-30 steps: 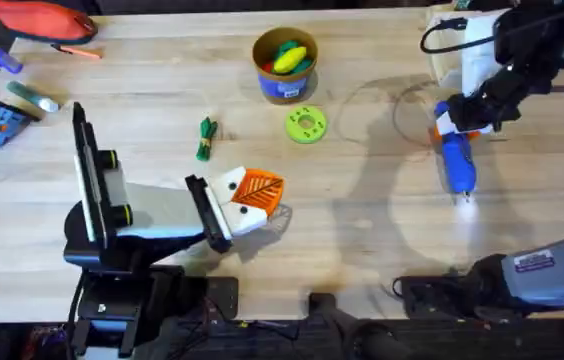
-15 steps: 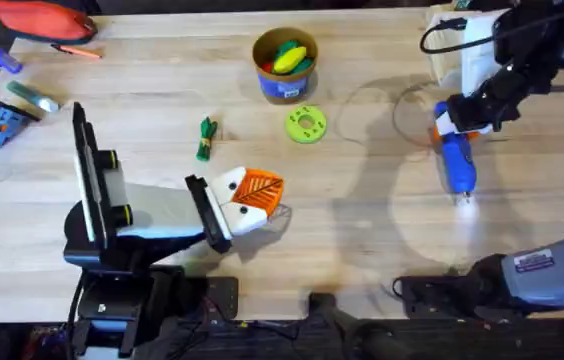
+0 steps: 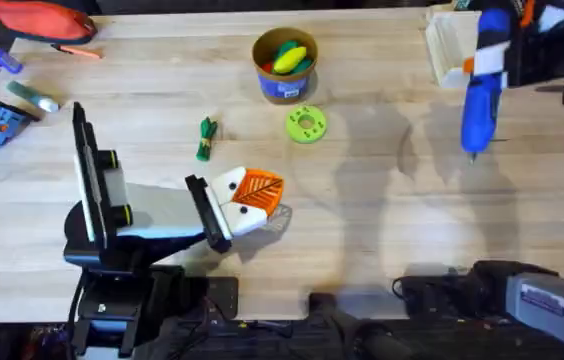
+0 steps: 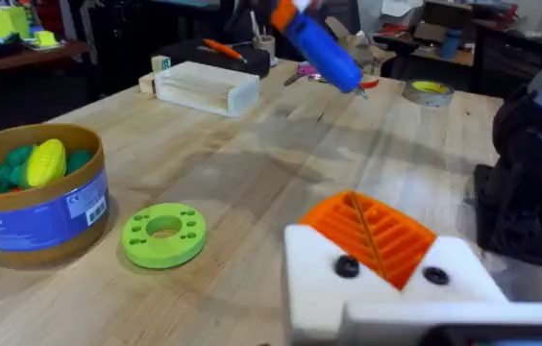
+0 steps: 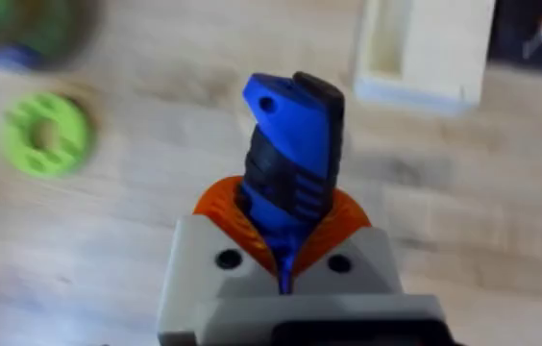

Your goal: Pick up the gripper from the table and insert it into the empty holder that is missing its gripper. Then pick up a screw, insert it into the mounting hole, and use the screwdriver to tighten it. Finally, clean up the table by picking up the vegetable and placing it into the bucket.

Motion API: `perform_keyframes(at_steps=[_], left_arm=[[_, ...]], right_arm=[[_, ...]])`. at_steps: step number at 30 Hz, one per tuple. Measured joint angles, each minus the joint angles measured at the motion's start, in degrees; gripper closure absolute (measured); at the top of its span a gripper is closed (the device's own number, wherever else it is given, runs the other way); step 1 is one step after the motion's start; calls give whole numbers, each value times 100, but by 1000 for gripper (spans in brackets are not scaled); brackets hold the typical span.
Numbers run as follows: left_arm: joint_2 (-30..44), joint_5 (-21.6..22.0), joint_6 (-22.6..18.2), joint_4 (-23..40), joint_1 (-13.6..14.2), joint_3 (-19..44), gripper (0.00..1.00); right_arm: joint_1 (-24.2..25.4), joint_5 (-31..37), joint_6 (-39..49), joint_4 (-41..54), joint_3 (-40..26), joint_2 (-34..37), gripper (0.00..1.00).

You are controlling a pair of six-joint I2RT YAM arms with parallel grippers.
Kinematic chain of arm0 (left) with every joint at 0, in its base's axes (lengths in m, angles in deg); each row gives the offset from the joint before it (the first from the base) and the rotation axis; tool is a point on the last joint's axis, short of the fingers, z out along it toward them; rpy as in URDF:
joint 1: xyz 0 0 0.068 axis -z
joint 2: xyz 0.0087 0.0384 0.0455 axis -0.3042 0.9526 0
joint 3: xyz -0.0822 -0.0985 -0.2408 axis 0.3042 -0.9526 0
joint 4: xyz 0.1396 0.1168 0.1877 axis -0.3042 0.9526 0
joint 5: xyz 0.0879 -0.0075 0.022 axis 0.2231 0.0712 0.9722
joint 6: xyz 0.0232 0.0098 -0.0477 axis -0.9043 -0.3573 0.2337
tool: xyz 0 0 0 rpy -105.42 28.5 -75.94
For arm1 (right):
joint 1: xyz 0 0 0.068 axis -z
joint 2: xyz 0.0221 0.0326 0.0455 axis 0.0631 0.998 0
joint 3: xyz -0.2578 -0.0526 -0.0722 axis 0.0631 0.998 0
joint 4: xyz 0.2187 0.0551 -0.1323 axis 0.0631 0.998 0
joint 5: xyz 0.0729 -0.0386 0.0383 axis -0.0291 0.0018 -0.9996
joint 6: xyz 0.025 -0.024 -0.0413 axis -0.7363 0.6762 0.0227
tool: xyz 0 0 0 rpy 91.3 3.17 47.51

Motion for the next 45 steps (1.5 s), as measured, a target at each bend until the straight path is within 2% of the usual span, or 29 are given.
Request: perform_keyframes(at_steps=[2, 4, 7, 8, 13, 14, 15, 20, 21, 26, 34, 41, 45], left_arm=[[0, -2, 0, 0, 0, 2, 992], [0, -2, 0, 0, 0, 2, 992], [0, 0, 0, 0, 0, 1, 992], [0, 0, 0, 0, 0, -1, 992], [0, -1, 0, 0, 0, 0, 992], [0, -2, 0, 0, 0, 2, 992], [0, 0, 0, 0, 0, 1, 992], [0, -2, 2, 0, 0, 2, 992], [0, 0, 2, 0, 0, 0, 992], [1, -1, 1, 0, 0, 2, 992], [0, -2, 0, 0, 0, 2, 992], [0, 0, 0, 0, 0, 2, 992], [1, 0, 1, 0, 0, -1, 992]], right_arm=[[-170, -526, -283, -472, -1, -557, 979], [-425, -1518, -736, -1366, -1, -1119, 979], [-910, -3485, -1148, -2776, -1, -1312, 979], [-973, -3626, -1171, -2875, -1, -1311, 979], [-1387, -4036, -1237, -3236, -1, -1311, 979], [-1852, -4200, -1285, -3709, -1, -1311, 979], [-2090, -4255, -1298, -3956, -1, -1300, 979], [-2641, -4311, -1298, -4549, -3, -1011, 979], [-2819, -4530, -1304, -4990, -1, -861, 979], [-2892, -5088, -1308, -5726, -3, -809, 979], [-2951, -5344, -1451, -5816, -3, -815, 979], [-3507, -5425, -1499, -5873, -3, -458, 979], [-3773, -5555, -1512, -6231, -3, -202, 979]])
